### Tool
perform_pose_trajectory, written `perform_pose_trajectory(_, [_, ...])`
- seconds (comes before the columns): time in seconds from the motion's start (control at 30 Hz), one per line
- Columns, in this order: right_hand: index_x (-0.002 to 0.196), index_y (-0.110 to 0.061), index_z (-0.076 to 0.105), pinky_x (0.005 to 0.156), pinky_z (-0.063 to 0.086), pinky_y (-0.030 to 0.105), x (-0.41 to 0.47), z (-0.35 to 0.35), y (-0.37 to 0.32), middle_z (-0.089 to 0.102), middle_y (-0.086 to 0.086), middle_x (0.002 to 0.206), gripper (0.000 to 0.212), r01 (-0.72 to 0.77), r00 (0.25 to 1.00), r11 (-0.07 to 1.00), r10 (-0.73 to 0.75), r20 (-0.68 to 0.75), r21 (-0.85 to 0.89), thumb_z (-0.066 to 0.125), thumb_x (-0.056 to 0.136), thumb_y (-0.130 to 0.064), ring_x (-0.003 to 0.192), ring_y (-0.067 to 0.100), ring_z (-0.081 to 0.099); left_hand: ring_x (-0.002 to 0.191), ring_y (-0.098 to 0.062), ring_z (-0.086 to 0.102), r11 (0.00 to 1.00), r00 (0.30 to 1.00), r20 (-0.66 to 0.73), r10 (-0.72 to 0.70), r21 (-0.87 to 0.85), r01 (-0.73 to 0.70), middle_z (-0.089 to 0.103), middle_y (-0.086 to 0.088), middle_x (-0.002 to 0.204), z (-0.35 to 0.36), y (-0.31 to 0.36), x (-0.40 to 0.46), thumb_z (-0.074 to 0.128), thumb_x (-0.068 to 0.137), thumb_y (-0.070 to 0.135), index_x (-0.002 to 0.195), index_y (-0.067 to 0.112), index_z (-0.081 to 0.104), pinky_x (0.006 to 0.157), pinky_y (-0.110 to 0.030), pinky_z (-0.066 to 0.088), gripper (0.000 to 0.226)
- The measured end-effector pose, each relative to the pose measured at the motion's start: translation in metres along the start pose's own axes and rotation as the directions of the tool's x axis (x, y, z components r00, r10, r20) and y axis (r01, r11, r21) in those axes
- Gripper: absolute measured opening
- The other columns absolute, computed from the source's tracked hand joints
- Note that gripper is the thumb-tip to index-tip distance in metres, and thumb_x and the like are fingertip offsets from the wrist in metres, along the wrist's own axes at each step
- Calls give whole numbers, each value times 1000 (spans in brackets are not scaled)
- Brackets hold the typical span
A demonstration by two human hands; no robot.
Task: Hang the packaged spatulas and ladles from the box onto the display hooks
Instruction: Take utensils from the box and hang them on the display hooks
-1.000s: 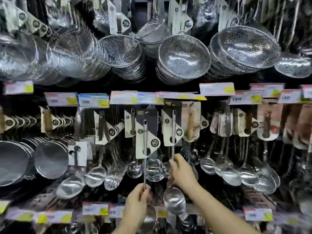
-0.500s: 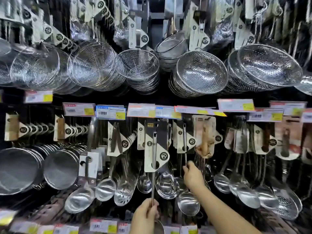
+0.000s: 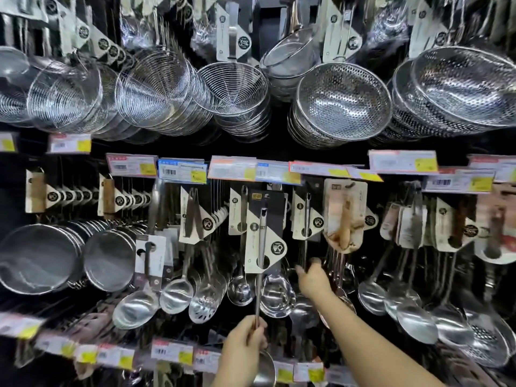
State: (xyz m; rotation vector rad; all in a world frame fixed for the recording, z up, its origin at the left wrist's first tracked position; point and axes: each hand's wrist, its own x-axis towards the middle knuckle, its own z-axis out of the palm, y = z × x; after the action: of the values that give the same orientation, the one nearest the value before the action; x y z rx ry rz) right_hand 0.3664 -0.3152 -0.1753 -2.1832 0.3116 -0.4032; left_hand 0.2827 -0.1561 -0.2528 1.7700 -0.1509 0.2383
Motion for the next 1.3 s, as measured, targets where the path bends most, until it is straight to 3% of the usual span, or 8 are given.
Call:
perform_pose_trajectory(0.17, [111, -22, 53, 83, 48, 36, -54, -24, -4, 63, 9, 110, 24, 177, 979, 889, -204, 18, 422, 40, 96, -37, 94, 20, 63, 60, -10, 54, 998, 996, 69, 62, 8, -63, 54, 6, 60, 18, 12, 0, 45, 91, 3, 74, 25, 54, 70, -23, 47, 30])
perform_pose_trajectory(0.27, [115, -29, 46, 72, 55, 32, -77, -47, -13, 64, 8, 104, 22, 184, 952, 763, -296, 82, 620, 49, 93, -32, 85, 20, 67, 66, -13, 56, 998, 993, 107, 55, 12, -57, 55, 5, 64, 31, 23, 1, 46, 93, 8, 76, 28, 53, 68, -22, 45, 27])
perform_pose_trajectory(0.37, [123, -28, 40, 62, 57, 28, -85, -62, -16, 65, 12, 91, 44, 211, 949, 773, -310, 65, 599, 62, 88, -15, 69, 18, 69, 67, -14, 55, 999, 991, 126, 34, -5, -33, 54, 5, 64, 45, 33, -2, 45, 93, 9, 76, 28, 53, 65, -21, 42, 27])
perform_pose_trajectory(0.5, [120, -22, 42, 50, 54, 23, -83, -71, -14, 64, 12, 76, 37, 194, 969, 773, -247, 5, 605, 56, 90, -6, 58, 18, 66, 65, -9, 54, 999, 987, 158, 40, -5, -39, 56, 4, 67, 57, 43, -4, 44, 94, 10, 75, 29, 52, 63, -16, 42, 28])
perform_pose_trajectory(0.63, [107, -31, 41, 50, 55, 23, -79, -75, -19, 63, 12, 78, 31, 189, 973, 777, -230, -10, 600, 53, 92, -6, 58, 18, 63, 50, -1, 47, 999, 986, 159, 42, -8, -41, 55, 5, 64, 66, 49, 3, 44, 93, 8, 72, 29, 52, 49, -9, 36, 31])
perform_pose_trajectory(0.8, [104, -32, 39, 52, 54, 23, -74, -78, -22, 62, 8, 76, 30, 211, 971, 811, -240, -20, 545, 52, 93, -7, 57, 15, 62, 68, -13, 55, 1000, 986, 169, 10, -22, -7, 61, -2, 74, 71, 50, 11, 43, 94, 9, 75, 29, 53, 61, -23, 41, 30])
perform_pose_trajectory(1.17, [98, -22, 43, 54, 54, 26, -61, -77, -9, 62, 10, 75, 18, 188, 972, 785, -235, 3, 590, 48, 94, -5, 55, 18, 63, 59, -5, 49, 993, 989, 95, 114, -36, -111, 55, 5, 65, 85, 46, 13, 44, 92, 3, 75, 38, 51, 56, -8, 41, 39])
perform_pose_trajectory(1.3, [108, -16, 44, 57, 55, 28, -51, -78, -2, 62, 6, 76, 18, 221, 974, 884, -218, -55, 412, 53, 92, -13, 58, 15, 64, 59, -6, 51, 996, 992, 93, 85, -37, -82, 57, 3, 65, 92, 43, 19, 45, 93, 5, 80, 29, 56, 53, -10, 41, 30])
